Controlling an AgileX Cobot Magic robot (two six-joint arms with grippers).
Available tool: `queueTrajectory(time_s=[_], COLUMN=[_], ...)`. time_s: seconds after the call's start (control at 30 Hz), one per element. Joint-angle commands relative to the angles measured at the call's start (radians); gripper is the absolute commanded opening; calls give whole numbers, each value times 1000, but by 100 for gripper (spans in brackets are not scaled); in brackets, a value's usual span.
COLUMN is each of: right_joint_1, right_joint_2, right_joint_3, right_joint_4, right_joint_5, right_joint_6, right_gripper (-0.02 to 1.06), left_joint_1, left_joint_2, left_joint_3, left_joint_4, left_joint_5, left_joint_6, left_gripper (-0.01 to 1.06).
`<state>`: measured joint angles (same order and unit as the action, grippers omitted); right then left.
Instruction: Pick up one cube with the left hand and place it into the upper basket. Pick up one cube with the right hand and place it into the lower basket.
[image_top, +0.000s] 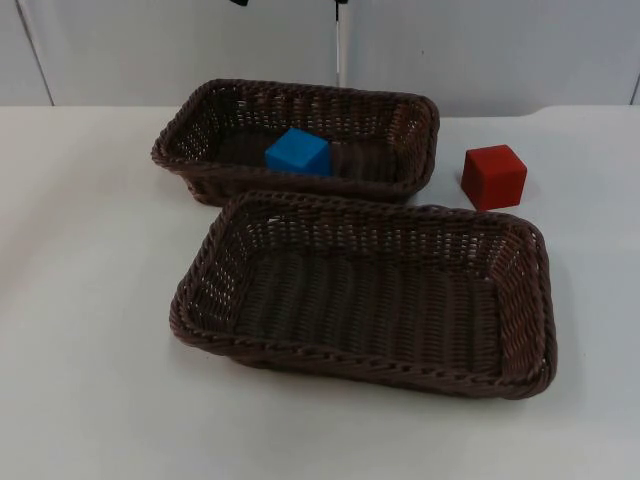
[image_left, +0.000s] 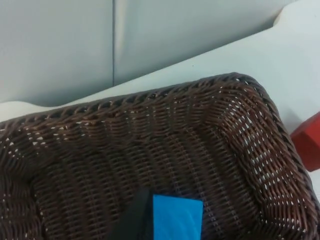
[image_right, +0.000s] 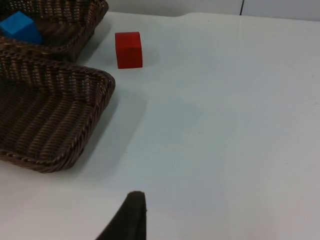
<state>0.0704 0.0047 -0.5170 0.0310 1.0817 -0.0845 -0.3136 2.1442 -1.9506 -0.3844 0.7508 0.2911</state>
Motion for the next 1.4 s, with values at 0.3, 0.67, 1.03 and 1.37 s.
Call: queueTrajectory(time_s=[0.3, 0.67, 1.03, 1.37], right_joint_1=[-6, -6, -6, -6], right_joint_2=[-5, -5, -5, -5], right_joint_3=[0, 0, 0, 0], right_joint_4=[-7, -7, -6, -6], right_joint_5=[-1, -1, -1, -1], right_joint_6=[-7, -7, -11, -13], right_gripper=[105, 105, 105, 105], left_joint_1=[0, 0, 0, 0], left_joint_2=[-151, -289, -451, -599], left_joint_3=[229, 375, 587, 731], left_joint_4=[45, 52, 59, 51], left_joint_5=[-102, -113, -195, -223], left_joint_6=[-9, -9, -9, -9], left_gripper=[105, 105, 105, 105])
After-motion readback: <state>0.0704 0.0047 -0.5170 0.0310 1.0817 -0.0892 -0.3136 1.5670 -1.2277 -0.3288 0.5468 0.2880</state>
